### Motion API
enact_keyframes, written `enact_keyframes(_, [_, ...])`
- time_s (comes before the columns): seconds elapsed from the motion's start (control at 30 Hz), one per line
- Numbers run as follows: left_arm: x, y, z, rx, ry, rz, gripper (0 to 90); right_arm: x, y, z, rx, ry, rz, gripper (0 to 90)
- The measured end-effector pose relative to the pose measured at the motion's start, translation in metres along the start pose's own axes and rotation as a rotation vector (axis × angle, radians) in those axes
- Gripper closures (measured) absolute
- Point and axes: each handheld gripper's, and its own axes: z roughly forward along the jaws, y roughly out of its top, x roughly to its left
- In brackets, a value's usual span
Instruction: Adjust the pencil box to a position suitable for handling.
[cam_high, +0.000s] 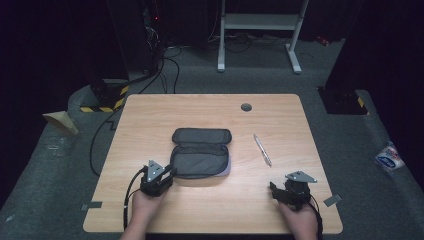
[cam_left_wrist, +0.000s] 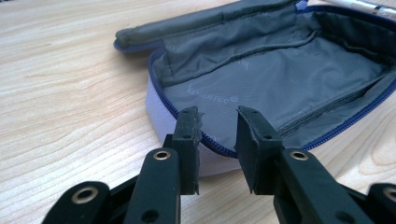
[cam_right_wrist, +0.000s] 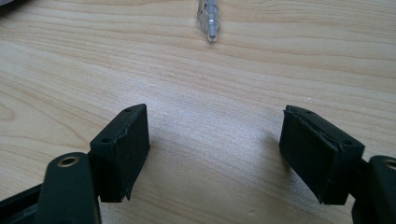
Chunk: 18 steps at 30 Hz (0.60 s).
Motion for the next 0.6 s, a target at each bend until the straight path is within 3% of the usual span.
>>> enact_keyframes(0.17, [-0.001, 0.004, 0.003, 0.019, -0.003, 0.006, 71.5, 0.000, 0.000, 0.000, 0.000, -0.001, 0.000, 24.1])
enact_keyframes(0.3, [-0.010, 0.007, 0.008, 0.025, -0.039, 0.026, 71.7, 0.000, 0.000, 0.000, 0.001, -0.001, 0.002, 24.1])
enact_keyframes(0.37, [-0.018, 0.009, 0.015, 0.013, -0.063, 0.031, 71.6, 0.000, 0.000, 0.000, -0.003, -0.004, -0.007, 24.3])
enact_keyframes(0.6, [-0.030, 0.012, 0.024, -0.012, -0.091, 0.033, 71.4, 0.001, 0.000, 0.000, 0.000, -0.002, 0.001, 24.4])
